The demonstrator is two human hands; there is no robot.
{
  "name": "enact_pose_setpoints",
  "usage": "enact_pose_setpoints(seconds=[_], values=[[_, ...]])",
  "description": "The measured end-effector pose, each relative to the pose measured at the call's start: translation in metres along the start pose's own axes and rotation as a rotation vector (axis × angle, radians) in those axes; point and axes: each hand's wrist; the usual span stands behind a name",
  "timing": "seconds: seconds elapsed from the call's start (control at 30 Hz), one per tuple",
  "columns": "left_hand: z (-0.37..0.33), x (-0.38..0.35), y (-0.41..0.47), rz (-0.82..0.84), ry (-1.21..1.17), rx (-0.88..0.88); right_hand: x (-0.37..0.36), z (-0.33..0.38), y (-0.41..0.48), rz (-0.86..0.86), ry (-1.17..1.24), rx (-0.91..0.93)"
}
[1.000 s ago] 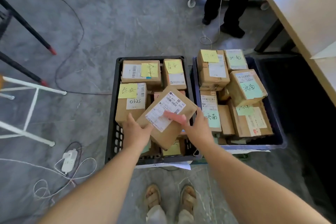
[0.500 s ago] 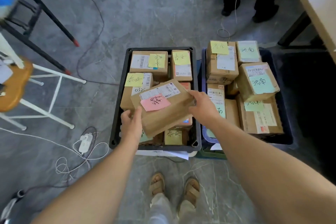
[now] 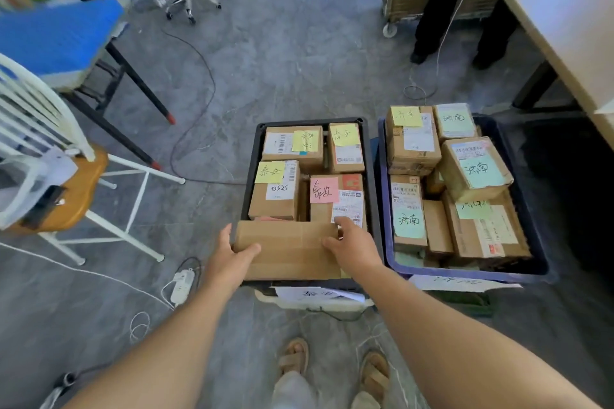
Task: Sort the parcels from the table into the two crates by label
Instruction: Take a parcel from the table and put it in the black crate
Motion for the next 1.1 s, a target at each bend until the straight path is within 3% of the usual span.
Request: enact_pose_setpoints(seconds=[0.43,0.83,1.1], values=[[0.017,0.016,0.076,0.118,0.015,-0.011,-0.027,0.032,0.041,-0.172,0.037,-0.048],[0.036,0.031,0.08,0.219,0.079,-0.076,-0.061,0.026,0.029,-0.305,-0.046,-0.099],[0.031,0.039,0.089,0.299,0.184,-0.058,-0.06,0.023,0.033,-0.284,-0.054,-0.122]])
Point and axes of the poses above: each hand's wrist, its own y-axis towards the middle knuckle, its own x-axis out of the back of the hand, z = x × y, and after that the axes turned 10 degrees about z, right-handed
